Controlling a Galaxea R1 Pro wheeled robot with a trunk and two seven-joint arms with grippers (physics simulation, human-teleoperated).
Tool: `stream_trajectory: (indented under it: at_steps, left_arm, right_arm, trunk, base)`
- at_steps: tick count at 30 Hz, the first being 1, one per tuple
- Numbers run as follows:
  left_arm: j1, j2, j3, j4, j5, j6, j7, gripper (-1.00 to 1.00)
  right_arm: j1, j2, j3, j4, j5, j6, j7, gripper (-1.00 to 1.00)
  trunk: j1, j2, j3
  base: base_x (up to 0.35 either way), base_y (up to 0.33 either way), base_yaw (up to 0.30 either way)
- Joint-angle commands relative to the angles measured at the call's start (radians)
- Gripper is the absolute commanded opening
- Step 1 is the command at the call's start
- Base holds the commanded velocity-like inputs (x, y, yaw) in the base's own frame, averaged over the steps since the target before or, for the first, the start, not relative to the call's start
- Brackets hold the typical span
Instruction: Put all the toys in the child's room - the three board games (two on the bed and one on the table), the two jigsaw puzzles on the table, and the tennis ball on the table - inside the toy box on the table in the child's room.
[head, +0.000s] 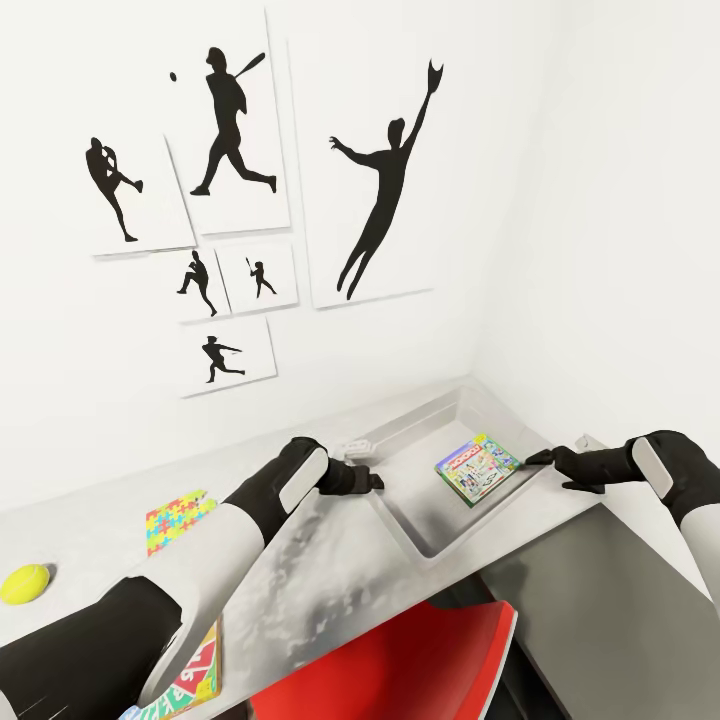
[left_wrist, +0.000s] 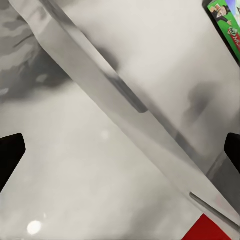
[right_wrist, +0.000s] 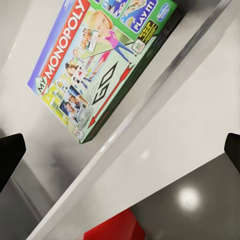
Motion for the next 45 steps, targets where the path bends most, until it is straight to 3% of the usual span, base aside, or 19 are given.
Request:
stream_trajectory:
  at_steps: [1,2,31,45]
  left_arm:
    - [-0.001,0.0,-0.003,-0.001,0.011,0.002,0.01,1.0]
    - [-0.001,0.0,-0.003,-0.001,0.011,0.002,0.01,-1.0]
    - [-0.001,0.0,-0.002,-0.008,0.011,0.003,0.01,-1.0]
    - [-0.001,0.0,-0.002,-0.01,0.011,0.003,0.007,-1.0]
  right_arm:
    - [-0.001,0.0,-0.005,0.0,0.01,0.004,0.01,1.0]
    - [-0.001,0.0,-0.005,0.0,0.01,0.004,0.01,1.0]
    - [-0.001,0.0,-0.005,0.0,0.01,0.005,0.008,1.0]
    - [-0.001,0.002,-0.006,0.0,0.01,-0.001,0.0,1.0]
  trunk:
    - [0.001,-0.002,-0.002]
    - [0.001,-0.002,-0.002]
    - [0.001,-0.002,-0.002]
    - [0.001,-0.002,-0.017]
  base:
    - [0.0,0.0,0.0]
    - [0.0,0.0,0.0]
    - [0.0,0.0,0.0]
    - [0.0,0.0,0.0]
